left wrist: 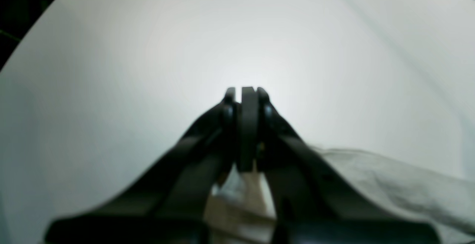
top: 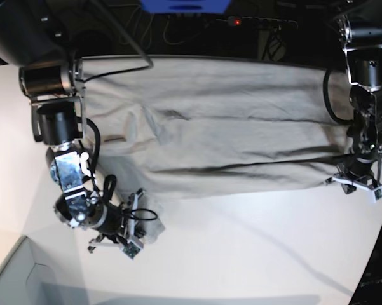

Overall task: Layout the t-shirt on the table in an organized manner, then fold the t-shirt properly
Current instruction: 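Move the right gripper back onto the shirt and grasp the fold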

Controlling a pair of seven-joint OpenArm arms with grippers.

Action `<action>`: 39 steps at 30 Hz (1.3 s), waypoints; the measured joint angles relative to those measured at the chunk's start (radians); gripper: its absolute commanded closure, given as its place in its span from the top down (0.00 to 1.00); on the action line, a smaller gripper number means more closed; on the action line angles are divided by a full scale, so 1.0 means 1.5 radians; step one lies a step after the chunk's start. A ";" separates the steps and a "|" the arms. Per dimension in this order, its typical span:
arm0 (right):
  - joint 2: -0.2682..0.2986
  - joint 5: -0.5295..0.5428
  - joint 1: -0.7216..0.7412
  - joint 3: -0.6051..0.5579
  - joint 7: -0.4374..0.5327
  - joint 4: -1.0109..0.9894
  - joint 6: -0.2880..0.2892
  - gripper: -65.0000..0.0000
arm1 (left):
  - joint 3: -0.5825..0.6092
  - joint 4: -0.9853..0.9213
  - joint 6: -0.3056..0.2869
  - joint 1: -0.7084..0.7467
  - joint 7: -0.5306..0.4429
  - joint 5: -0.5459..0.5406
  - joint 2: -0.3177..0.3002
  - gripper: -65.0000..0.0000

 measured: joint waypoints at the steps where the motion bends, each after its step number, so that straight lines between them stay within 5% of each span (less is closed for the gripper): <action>1: -0.001 -0.003 0.011 0.000 0.007 -0.021 0.000 0.00 | 0.001 0.000 0.000 0.002 -0.002 0.000 0.000 0.00; 5: -0.002 -0.003 0.052 -0.002 0.039 -0.094 0.000 0.02 | 0.001 0.000 0.000 0.001 -0.003 0.000 0.000 0.00; 7: 0.000 -0.003 0.063 -0.002 0.052 -0.113 -0.010 0.12 | 0.001 0.000 0.000 0.003 -0.003 0.000 0.000 0.00; 11: 0.004 -0.001 0.074 0.000 0.079 -0.137 -0.139 0.39 | 0.001 0.000 0.000 0.011 -0.003 0.000 0.002 0.00; 16: 0.021 0.002 0.077 0.002 0.099 -0.134 -0.208 0.62 | 0.001 0.000 0.000 0.011 -0.004 0.000 0.002 0.00; 19: 0.023 0.002 0.045 0.003 0.061 -0.084 -0.205 0.64 | 0.000 0.000 0.000 0.011 -0.005 0.000 0.002 0.00; 23: 0.017 0.004 -0.038 0.003 -0.035 0.015 -0.099 0.64 | 0.000 0.001 0.000 0.011 -0.004 0.001 0.002 0.00; 25: 0.012 0.006 -0.077 0.003 -0.073 0.054 -0.077 0.64 | 0.001 0.001 0.000 0.011 -0.004 0.000 0.002 0.00; 36: -0.004 0.005 -0.160 0.125 -0.136 0.078 -0.074 0.63 | 0.001 -0.001 0.000 0.011 -0.003 0.000 0.002 0.00; 39: -0.011 0.006 -0.163 0.126 -0.130 0.078 -0.041 0.60 | 0.001 -0.001 0.000 0.011 -0.004 0.000 0.002 0.00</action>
